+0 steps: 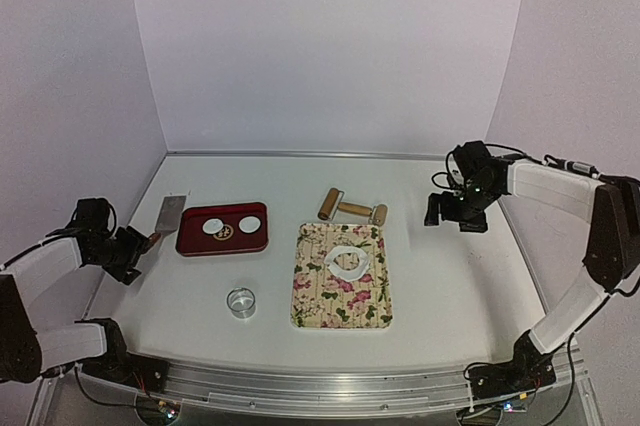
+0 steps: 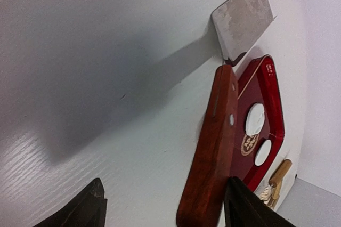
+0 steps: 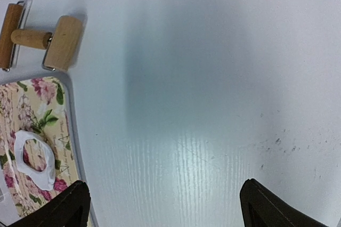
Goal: Roll out the dumpling wrappers from the dough
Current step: Place the spatula at the corner of the board, then reset both arms
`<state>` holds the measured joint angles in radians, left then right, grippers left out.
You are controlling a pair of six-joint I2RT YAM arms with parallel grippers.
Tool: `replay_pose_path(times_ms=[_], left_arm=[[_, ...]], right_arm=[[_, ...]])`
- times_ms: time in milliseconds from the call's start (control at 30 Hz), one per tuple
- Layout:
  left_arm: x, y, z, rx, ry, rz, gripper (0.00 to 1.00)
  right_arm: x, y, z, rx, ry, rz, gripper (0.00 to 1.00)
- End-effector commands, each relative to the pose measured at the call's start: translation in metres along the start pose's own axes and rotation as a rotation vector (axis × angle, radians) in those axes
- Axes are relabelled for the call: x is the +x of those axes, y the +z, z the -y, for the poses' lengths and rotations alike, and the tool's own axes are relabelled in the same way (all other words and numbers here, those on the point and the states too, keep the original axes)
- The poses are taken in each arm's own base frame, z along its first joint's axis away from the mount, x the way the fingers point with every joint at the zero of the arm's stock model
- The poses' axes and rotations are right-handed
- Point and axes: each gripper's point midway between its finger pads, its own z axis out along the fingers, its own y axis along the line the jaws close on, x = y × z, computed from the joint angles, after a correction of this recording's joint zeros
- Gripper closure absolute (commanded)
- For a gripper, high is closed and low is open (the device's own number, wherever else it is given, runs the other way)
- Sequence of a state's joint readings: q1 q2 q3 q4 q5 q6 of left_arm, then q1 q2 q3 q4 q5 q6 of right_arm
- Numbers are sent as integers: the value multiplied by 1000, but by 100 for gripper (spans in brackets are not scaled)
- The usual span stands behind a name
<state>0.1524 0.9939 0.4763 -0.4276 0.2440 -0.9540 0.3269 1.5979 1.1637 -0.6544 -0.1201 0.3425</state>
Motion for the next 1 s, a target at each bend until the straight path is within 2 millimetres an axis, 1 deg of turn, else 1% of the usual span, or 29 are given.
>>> replay_pose_path(times_ms=[0,67,100,167,200,233,333,400,467,500,567,633,667,800,900,967], left_arm=[[-20,-29,-2,-69,30,121,19],[-29,-50,-3,-97,40,190,15],[-33,-64,2,-87,48,230,14],[-47,-94,10,-77,78,338,7],[-51,-106,16,-66,98,367,2],[-54,-116,21,-56,116,389,1],[-58,-137,45,4,193,412,1],[-60,-150,62,54,263,432,0],[-60,-163,85,140,332,449,0],[-57,-167,95,185,376,443,0],[-53,-172,109,238,454,436,1],[-49,-174,114,260,520,433,0],[-45,-173,116,272,557,424,0],[-32,-172,112,294,623,394,0],[-26,-175,108,309,639,393,0],[-22,-175,106,318,637,388,0]], right_arm=[[-22,-30,19,-6,17,143,2],[-25,-42,33,26,35,193,2],[-26,-51,39,44,40,226,2],[-28,-73,47,62,34,297,2],[-28,-81,48,66,26,325,2],[-28,-93,50,72,18,361,2],[-25,-126,54,80,-4,461,2],[-19,-140,58,84,-3,505,2],[-12,-155,60,78,10,544,2],[-7,-159,62,75,22,556,2],[3,-165,66,74,49,568,2],[12,-169,70,73,78,582,2],[17,-168,73,78,91,582,2],[28,-170,75,59,110,600,2],[30,-171,74,54,94,600,2],[29,-173,77,75,90,602,2]])
